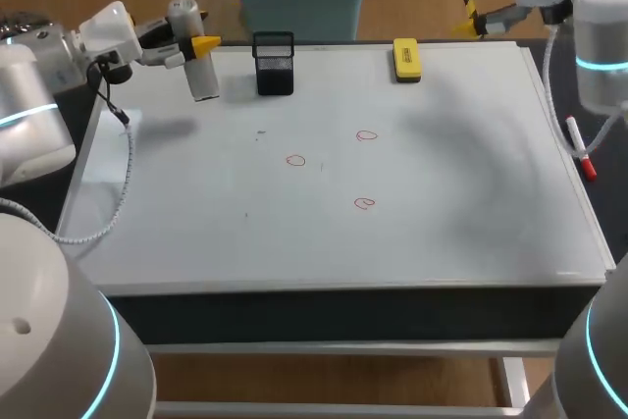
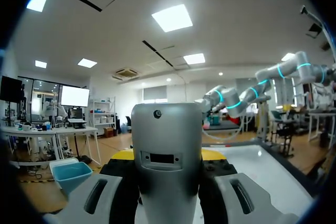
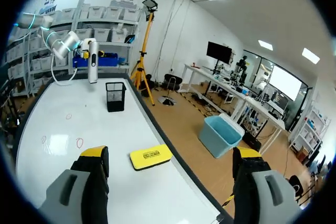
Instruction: Pick up the inspection probe, press it on each red-marked spot on the whiteboard one by one, put down the probe, pick up the eraser, and wipe off all the red marks.
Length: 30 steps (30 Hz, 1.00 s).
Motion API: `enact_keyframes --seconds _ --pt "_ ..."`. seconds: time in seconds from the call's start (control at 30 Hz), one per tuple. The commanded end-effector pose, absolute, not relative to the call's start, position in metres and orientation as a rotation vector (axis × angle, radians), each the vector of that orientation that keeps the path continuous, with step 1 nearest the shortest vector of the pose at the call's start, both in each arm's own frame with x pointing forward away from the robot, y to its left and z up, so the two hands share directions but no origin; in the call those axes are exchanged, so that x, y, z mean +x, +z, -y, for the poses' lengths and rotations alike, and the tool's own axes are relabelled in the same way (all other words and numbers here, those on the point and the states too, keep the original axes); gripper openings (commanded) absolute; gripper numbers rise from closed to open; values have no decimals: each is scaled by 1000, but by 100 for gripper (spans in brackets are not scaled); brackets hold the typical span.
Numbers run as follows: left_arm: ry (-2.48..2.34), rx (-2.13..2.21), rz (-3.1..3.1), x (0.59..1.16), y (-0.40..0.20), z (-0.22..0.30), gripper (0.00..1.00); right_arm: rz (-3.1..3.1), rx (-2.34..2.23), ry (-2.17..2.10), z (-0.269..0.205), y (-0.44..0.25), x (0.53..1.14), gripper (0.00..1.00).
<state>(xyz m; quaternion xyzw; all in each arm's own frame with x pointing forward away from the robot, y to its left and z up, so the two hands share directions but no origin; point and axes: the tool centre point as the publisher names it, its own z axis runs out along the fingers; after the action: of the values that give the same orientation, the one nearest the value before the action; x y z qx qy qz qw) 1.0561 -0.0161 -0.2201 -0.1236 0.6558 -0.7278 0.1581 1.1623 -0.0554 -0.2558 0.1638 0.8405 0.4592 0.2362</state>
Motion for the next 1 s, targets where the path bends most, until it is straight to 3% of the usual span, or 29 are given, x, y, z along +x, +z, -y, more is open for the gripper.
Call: enact_keyframes --seconds 0.03,0.27,1.0 --pt "-2081 -354 -1872 1056 -220 17 0 -2717 131 1202 50 -260 1189 100" --pt "-2081 -354 -1872 1056 -220 17 0 -2931 -152 932 28 -285 1191 100" --pt "-2081 -354 -1872 1056 -220 17 0 -3027 -880 634 -34 -335 1177 100"
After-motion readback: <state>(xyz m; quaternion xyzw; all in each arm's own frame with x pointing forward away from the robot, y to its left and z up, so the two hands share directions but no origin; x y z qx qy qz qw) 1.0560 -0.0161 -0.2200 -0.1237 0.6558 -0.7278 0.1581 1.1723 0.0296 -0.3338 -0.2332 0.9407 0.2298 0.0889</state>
